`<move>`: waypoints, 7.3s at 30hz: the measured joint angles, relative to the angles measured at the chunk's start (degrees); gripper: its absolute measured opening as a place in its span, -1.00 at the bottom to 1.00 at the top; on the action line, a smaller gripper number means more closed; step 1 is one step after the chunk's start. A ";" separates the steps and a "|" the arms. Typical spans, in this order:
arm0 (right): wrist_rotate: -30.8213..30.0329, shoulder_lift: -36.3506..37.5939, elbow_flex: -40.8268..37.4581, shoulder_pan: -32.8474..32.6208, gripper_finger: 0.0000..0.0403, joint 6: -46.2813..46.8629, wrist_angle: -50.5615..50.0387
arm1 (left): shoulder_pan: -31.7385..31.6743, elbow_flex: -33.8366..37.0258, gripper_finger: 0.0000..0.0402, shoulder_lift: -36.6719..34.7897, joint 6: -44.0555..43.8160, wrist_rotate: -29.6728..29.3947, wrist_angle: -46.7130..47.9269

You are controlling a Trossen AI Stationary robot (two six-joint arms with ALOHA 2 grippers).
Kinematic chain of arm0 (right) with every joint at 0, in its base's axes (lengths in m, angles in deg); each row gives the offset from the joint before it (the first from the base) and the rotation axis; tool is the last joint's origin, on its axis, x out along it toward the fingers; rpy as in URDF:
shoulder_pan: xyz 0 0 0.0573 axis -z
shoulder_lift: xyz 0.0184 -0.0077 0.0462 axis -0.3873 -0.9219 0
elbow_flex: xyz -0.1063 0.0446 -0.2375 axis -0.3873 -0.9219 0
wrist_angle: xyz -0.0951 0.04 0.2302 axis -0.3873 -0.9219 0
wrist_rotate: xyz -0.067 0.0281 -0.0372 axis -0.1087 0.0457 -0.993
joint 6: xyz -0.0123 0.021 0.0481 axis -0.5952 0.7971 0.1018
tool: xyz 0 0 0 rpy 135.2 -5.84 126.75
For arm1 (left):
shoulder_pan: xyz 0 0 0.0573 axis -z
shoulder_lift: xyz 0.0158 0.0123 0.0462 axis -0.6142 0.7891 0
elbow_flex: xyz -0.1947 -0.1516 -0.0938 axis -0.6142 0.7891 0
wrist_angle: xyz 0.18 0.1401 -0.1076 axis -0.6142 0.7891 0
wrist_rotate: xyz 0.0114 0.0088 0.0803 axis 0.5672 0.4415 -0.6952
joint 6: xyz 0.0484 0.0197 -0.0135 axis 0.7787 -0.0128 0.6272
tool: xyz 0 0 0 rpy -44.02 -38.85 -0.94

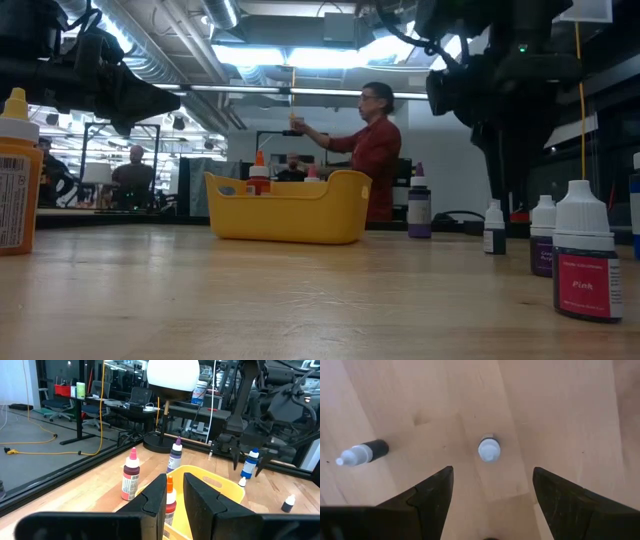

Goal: Pick & Place food coloring
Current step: Put the small black food coloring bottle into the yellow bin, then put the small purple food coloring bottle into the yellow bin

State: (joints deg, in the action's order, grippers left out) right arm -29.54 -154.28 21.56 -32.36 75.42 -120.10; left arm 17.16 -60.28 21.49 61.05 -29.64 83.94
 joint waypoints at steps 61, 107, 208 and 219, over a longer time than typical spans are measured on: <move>-2.12 -7.98 0.00 1.32 0.35 4.24 4.17 | 0.01 0.01 -0.70 0.01 0.01 0.00 0.00; -6.78 -7.90 19.42 6.59 -0.61 -13.54 -8.38 | -0.02 0.00 -0.71 0.00 0.01 0.00 0.00; 1.48 -45.27 59.01 14.95 -0.32 -19.79 -15.53 | -0.01 0.01 -0.70 -0.02 0.01 0.00 -0.44; -4.13 -44.04 66.26 15.24 -0.27 -20.74 -27.01 | -0.02 -0.02 -0.71 -0.02 0.01 0.00 -0.42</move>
State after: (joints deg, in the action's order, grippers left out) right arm -33.67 -198.32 87.83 -17.12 54.68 -147.11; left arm 17.14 -60.30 21.48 61.06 -29.64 83.52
